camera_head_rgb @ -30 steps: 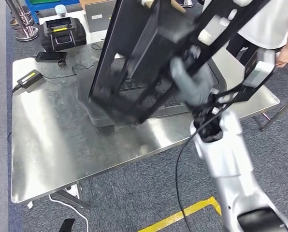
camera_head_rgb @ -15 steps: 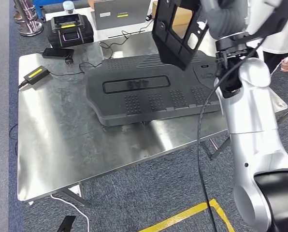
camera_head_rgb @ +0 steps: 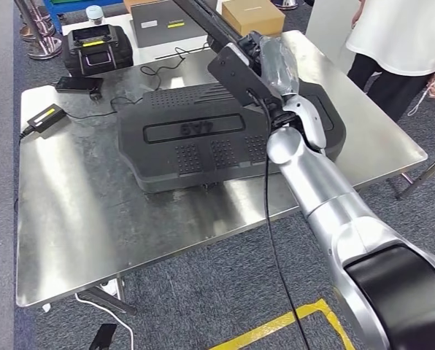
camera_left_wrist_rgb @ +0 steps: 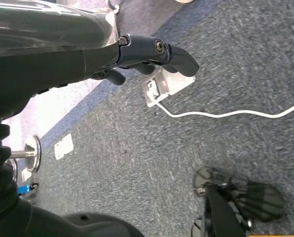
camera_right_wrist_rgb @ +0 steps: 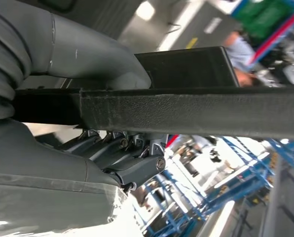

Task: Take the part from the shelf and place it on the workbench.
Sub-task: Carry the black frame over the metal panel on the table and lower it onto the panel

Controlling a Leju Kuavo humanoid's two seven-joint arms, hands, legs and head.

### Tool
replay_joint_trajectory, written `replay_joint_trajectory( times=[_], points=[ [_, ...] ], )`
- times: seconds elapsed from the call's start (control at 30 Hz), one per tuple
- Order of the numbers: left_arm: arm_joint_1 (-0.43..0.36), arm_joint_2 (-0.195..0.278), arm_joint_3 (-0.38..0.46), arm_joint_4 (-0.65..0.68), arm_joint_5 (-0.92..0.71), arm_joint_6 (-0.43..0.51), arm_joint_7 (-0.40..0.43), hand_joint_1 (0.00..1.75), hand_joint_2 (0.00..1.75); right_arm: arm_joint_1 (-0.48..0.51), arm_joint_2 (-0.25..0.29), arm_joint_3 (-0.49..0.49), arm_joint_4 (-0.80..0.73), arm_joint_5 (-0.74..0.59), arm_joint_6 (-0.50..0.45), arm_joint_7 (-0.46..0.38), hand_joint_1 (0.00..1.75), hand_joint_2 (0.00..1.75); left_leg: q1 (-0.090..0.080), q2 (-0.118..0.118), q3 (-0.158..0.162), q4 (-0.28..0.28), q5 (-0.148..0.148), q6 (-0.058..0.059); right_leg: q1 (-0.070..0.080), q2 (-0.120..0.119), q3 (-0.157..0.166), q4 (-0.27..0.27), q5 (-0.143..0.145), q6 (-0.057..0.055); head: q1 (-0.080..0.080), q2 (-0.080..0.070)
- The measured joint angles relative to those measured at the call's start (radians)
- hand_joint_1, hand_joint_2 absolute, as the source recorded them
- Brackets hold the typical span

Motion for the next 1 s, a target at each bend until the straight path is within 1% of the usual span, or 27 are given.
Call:
replay_joint_trajectory(
  times=[0.03,0.07,0.13,0.17,0.2,0.23,0.3,0.33,0.37,0.4,0.43,0.47,0.5,0.53,0.57,0.6,0.67,0.7,0.73,0.77,0.8,0.83,0.87,0.9,0.93,0.97,1.0],
  points=[
    [-0.001,-0.001,0.0,0.0,-0.002,0.003,0.0,0.0,1.75,0.002,0.001,0.008,0.014,0.017,-0.016,0.007,1.75,1.75,-0.001,0.0,0.015,-0.036,0.011,0.002,0.002,0.0,-0.003,0.003,-0.002,0.004,0.0,0.0],
    [-0.002,-0.001,0.0,0.0,-0.005,0.005,0.0,0.0,1.75,0.005,0.001,0.016,0.026,0.034,-0.032,0.013,1.75,1.75,-0.002,0.0,0.021,-0.05,0.01,0.005,0.004,0.0,-0.006,0.005,-0.002,0.007,0.0,0.0],
    [-0.004,-0.002,0.0,0.0,-0.013,0.009,0.002,0.0,1.75,0.016,0.0,0.029,0.046,0.062,-0.058,0.024,1.75,1.75,-0.002,-0.001,0.02,-0.054,0.01,0.014,0.005,0.0,-0.01,0.007,-0.003,0.014,0.001,0.0],
    [-0.004,-0.002,0.0,0.0,-0.015,0.01,0.002,0.0,1.75,0.021,0.0,0.034,0.054,0.068,-0.064,0.027,1.75,1.75,-0.001,-0.001,0.021,-0.055,0.011,0.019,0.004,0.0,-0.013,0.013,-0.009,0.018,0.002,0.0],
    [-0.005,-0.002,0.0,0.0,-0.017,0.011,0.002,0.0,1.75,0.024,0.0,0.038,0.06,0.072,-0.068,0.028,1.75,1.75,0.001,-0.001,0.022,-0.057,0.011,0.024,0.003,0.0,-0.021,0.033,-0.024,0.023,0.003,0.0],
    [-0.007,-0.002,0.0,0.0,-0.017,0.011,0.002,0.0,1.75,0.025,-0.001,0.042,0.066,0.074,-0.07,0.029,1.75,1.75,0.003,0.0,0.024,-0.058,0.012,0.029,0.002,0.0,-0.04,0.074,-0.047,0.029,0.004,0.0],
    [-0.009,-0.003,0.0,0.0,-0.019,0.012,0.002,0.0,1.75,0.028,-0.002,0.048,0.076,0.08,-0.073,0.03,1.75,1.75,0.003,0.0,0.024,-0.058,0.01,0.034,-0.002,-0.001,-0.106,0.209,-0.104,0.037,0.005,0.0],
    [-0.01,-0.003,-0.001,0.0,-0.025,0.011,0.002,0.0,1.75,0.031,-0.003,0.05,0.082,0.087,-0.077,0.032,1.75,1.75,0.003,0.0,0.025,-0.058,0.01,0.035,-0.003,-0.001,-0.138,0.269,-0.121,0.039,0.005,0.0],
    [-0.01,-0.004,-0.001,0.0,-0.032,0.008,0.003,0.0,1.75,0.034,-0.004,0.053,0.087,0.098,-0.085,0.035,1.75,1.75,0.003,-0.001,0.026,-0.058,0.009,0.036,-0.004,-0.001,-0.156,0.299,-0.121,0.039,0.005,0.0],
    [-0.01,-0.004,-0.002,0.0,-0.04,0.004,0.004,0.0,1.75,0.038,-0.005,0.056,0.092,0.112,-0.096,0.039,1.75,1.75,0.003,-0.002,0.028,-0.058,0.008,0.037,-0.004,0.0,-0.154,0.287,-0.101,0.037,0.005,0.0],
    [-0.01,-0.004,-0.003,0.0,-0.047,-0.001,0.005,0.0,1.75,0.041,-0.005,0.06,0.095,0.126,-0.111,0.044,1.75,1.75,0.003,-0.003,0.031,-0.058,0.006,0.036,-0.003,0.0,-0.132,0.233,-0.066,0.033,0.005,0.0],
    [-0.012,-0.004,-0.005,0.0,-0.052,-0.006,0.006,0.0,1.75,0.043,-0.005,0.065,0.098,0.141,-0.131,0.047,1.75,1.75,0.002,-0.004,0.034,-0.058,0.004,0.035,-0.002,0.0,-0.098,0.156,-0.027,0.027,0.005,0.0],
    [-0.013,-0.005,-0.006,0.0,-0.056,-0.011,0.005,0.0,1.75,0.045,-0.005,0.071,0.1,0.156,-0.153,0.049,1.75,1.75,0.001,-0.004,0.036,-0.059,0.002,0.034,0.001,0.0,-0.065,0.087,0.001,0.022,0.004,0.0],
    [-0.016,-0.006,-0.009,0.0,-0.059,-0.017,0.004,0.0,1.75,0.048,-0.004,0.077,0.101,0.17,-0.176,0.049,1.75,1.75,0.001,-0.004,0.036,-0.06,0.001,0.031,0.004,0.0,-0.041,0.036,0.017,0.017,0.004,0.0],
    [-0.017,-0.007,-0.012,0.0,-0.062,-0.023,0.002,0.0,1.75,0.053,-0.003,0.083,0.103,0.185,-0.198,0.049,1.75,1.75,0.001,-0.004,0.036,-0.061,0.0,0.027,0.007,0.001,-0.029,0.01,0.021,0.013,0.004,0.0],
    [-0.019,-0.008,-0.014,0.0,-0.065,-0.028,-0.001,0.0,1.75,0.059,-0.002,0.09,0.106,0.2,-0.221,0.051,1.75,1.75,0.001,-0.004,0.036,-0.063,0.001,0.022,0.01,0.001,-0.027,0.006,0.018,0.01,0.004,0.0],
    [-0.022,-0.009,-0.019,0.0,-0.07,-0.039,-0.008,0.0,1.75,0.076,0.003,0.104,0.109,0.23,-0.263,0.058,1.75,1.75,0.001,-0.003,0.038,-0.065,-0.003,0.012,0.007,0.002,-0.023,-0.005,0.021,0.003,0.003,0.0],
    [-0.024,-0.009,-0.022,0.0,-0.071,-0.043,-0.012,0.0,1.75,0.085,0.006,0.11,0.111,0.248,-0.284,0.065,1.75,1.75,0.001,-0.002,0.032,-0.053,-0.015,0.008,0.004,0.001,-0.02,-0.012,0.024,-0.001,0.003,0.0],
    [-0.026,-0.009,-0.024,0.0,-0.071,-0.047,-0.016,0.0,1.75,0.094,0.01,0.116,0.111,0.272,-0.301,0.073,1.75,1.75,0.0,-0.002,0.019,-0.021,-0.036,0.005,0.001,0.0,-0.018,-0.018,0.026,-0.005,0.002,0.0],
    [-0.027,-0.009,-0.025,0.0,-0.071,-0.051,-0.019,0.0,1.75,0.104,0.012,0.121,0.109,0.306,-0.315,0.083,1.75,1.75,0.0,-0.001,-0.005,0.032,-0.066,0.004,0.0,0.0,-0.016,-0.02,0.027,-0.007,0.002,0.0],
    [-0.027,-0.009,-0.027,0.0,-0.072,-0.054,-0.022,0.0,1.75,0.118,0.014,0.124,0.105,0.352,-0.325,0.095,1.75,1.75,0.0,-0.001,-0.036,0.1,-0.097,0.002,0.0,0.0,-0.016,-0.02,0.027,-0.008,0.001,0.0],
    [-0.027,-0.009,-0.027,0.0,-0.073,-0.056,-0.025,0.0,1.75,0.136,0.014,0.123,0.096,0.412,-0.329,0.108,1.75,1.75,0.0,-0.001,-0.066,0.162,-0.119,0.0,0.0,0.0,-0.015,-0.019,0.026,-0.009,0.001,0.0],
    [-0.027,-0.009,-0.028,0.0,-0.074,-0.058,-0.028,0.0,1.75,0.158,0.013,0.119,0.085,0.479,-0.331,0.118,1.75,1.75,0.0,-0.001,-0.086,0.199,-0.124,-0.002,0.0,0.0,-0.015,-0.018,0.025,-0.009,0.002,0.0],
    [-0.027,-0.009,-0.028,0.0,-0.075,-0.059,-0.031,0.0,1.75,0.181,0.013,0.111,0.07,0.551,-0.331,0.127,1.75,1.75,0.0,-0.001,-0.088,0.199,-0.111,-0.004,0.0,0.001,-0.014,-0.016,0.023,-0.008,0.001,0.0],
    [-0.029,-0.009,-0.029,0.0,-0.077,-0.06,-0.034,0.0,1.75,0.203,0.013,0.099,0.052,0.622,-0.332,0.134,1.75,1.75,0.001,0.0,-0.072,0.159,-0.081,-0.006,-0.001,0.001,-0.014,-0.013,0.021,-0.007,0.001,0.0],
    [-0.03,-0.009,-0.03,0.0,-0.079,-0.061,-0.036,0.0,1.75,0.223,0.013,0.084,0.033,0.685,-0.332,0.138,1.75,1.75,0.003,0.0,-0.042,0.092,-0.043,-0.007,-0.002,0.002,-0.014,-0.008,0.016,-0.004,0.001,0.0],
    [-0.032,-0.009,-0.031,0.0,-0.082,-0.061,-0.037,0.0,1.75,0.24,0.013,0.066,0.014,0.738,-0.332,0.141,1.75,1.75,0.003,0.001,-0.011,0.028,-0.017,-0.007,0.0,0.003,-0.015,-0.001,0.011,0.001,0.001,0.0]
  ],
)
